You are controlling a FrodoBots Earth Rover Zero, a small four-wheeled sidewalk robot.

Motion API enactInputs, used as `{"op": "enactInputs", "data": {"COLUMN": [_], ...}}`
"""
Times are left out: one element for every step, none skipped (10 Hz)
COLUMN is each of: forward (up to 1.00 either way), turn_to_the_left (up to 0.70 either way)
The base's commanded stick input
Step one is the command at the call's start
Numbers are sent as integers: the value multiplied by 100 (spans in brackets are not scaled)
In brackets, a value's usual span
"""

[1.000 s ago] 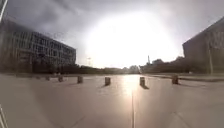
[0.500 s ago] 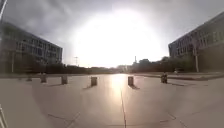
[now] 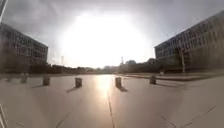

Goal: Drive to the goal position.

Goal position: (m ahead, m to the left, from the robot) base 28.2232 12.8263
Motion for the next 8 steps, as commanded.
{"op": "enactInputs", "data": {"forward": [70, 70, 70, 70, 70, 70, 70, 70], "turn_to_the_left": [-27, -27, -27, -24, -6, 0, 0, 0]}}
